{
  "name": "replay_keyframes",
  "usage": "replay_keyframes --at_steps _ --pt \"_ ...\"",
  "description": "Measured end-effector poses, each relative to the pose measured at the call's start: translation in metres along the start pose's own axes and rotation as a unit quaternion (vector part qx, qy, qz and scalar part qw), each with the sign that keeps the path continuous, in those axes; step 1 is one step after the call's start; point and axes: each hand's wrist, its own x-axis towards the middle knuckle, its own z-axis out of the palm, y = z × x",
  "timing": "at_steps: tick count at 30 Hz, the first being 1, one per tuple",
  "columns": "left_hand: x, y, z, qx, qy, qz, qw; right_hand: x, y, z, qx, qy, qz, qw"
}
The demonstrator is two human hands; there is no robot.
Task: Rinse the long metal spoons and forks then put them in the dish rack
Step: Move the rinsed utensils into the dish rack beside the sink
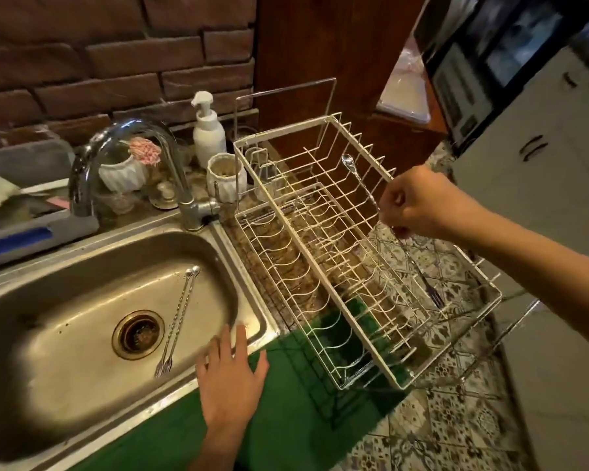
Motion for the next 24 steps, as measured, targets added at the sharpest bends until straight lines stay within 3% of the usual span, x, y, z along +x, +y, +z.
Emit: replay_keyframes --at_steps 8,24 --pt "0.002 0.0 0.005 -0.008 0.008 -0.014 1.0 0.036 0.018 0.039 -0.097 -0.002 -0.052 0.994" --pt "0.002 0.001 -0.002 0.006 -0.022 -0.025 0.999 0.043 0.032 0.061 -0.14 0.01 -0.091 0.986"
